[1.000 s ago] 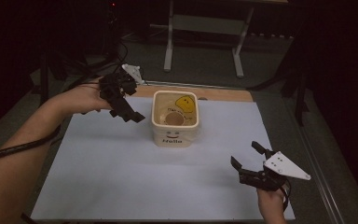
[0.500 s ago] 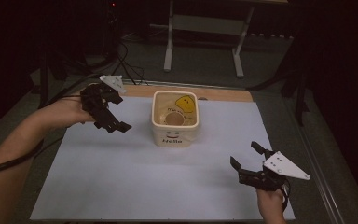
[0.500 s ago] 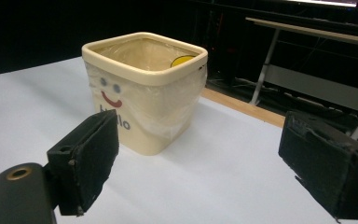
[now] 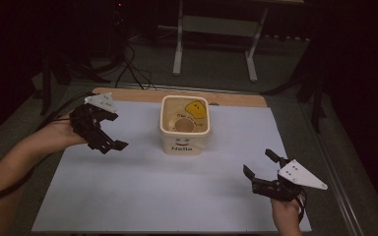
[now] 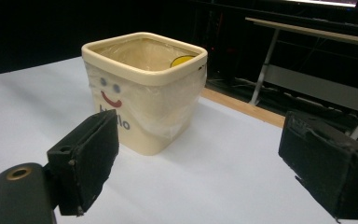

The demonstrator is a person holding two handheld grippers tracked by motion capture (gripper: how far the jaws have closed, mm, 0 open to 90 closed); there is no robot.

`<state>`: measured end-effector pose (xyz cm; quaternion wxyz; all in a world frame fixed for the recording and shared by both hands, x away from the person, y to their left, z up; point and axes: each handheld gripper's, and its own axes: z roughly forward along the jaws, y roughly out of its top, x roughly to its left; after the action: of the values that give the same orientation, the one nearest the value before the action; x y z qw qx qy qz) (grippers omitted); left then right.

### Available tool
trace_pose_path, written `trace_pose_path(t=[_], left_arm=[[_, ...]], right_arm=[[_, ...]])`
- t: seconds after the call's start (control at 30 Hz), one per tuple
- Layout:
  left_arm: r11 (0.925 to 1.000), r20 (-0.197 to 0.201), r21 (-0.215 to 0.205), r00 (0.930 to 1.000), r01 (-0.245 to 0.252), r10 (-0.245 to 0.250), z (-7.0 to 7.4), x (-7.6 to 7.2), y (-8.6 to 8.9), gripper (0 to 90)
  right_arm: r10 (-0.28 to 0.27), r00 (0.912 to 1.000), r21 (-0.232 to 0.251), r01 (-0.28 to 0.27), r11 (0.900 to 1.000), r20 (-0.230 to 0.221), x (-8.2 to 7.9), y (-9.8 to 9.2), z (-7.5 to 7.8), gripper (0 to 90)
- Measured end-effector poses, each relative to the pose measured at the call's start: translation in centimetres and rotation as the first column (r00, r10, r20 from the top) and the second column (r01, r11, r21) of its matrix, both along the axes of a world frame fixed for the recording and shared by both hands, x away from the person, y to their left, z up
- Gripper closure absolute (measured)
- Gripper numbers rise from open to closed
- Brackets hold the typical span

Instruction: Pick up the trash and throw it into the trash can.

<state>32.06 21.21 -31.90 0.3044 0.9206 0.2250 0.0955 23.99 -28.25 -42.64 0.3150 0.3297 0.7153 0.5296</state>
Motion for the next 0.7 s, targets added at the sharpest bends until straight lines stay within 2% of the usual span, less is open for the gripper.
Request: trace_pose_path(t=[0.13, 0.23, 0.53, 0.7], left_arm=[[0.9999, 0.0, -0.017, 1.0, 0.003, -0.003, -1.2, -0.8, 0.3, 2.5], [0.9988, 0.002, -0.049, 1.0, 0.003, -0.003, -2.3, -1.4, 0.5, 2.5], [0.9931, -0.022, -0.117, 0.9997, 0.009, -0.012, -5.2, -3.0, 0.6, 2.5], [0.9912, -0.016, -0.132, 0.9999, -0.003, 0.001, -6.5, -3.7, 0.6, 2.5]], right_arm=[[0.002, 1.0, -0.004, -0.002, 1.0, -0.002, 0.0, 0.1, 0.0, 12.0], [0.003, 1.0, -0.005, -0.003, 1.0, -0.002, 0.0, 0.1, 0.0, 12.0], [0.003, 1.0, -0.005, -0.003, 1.0, -0.005, 0.0, 0.1, -0.1, 12.0], [0.003, 1.0, -0.004, -0.003, 1.0, -0.008, 0.1, 0.1, -0.2, 12.0]])
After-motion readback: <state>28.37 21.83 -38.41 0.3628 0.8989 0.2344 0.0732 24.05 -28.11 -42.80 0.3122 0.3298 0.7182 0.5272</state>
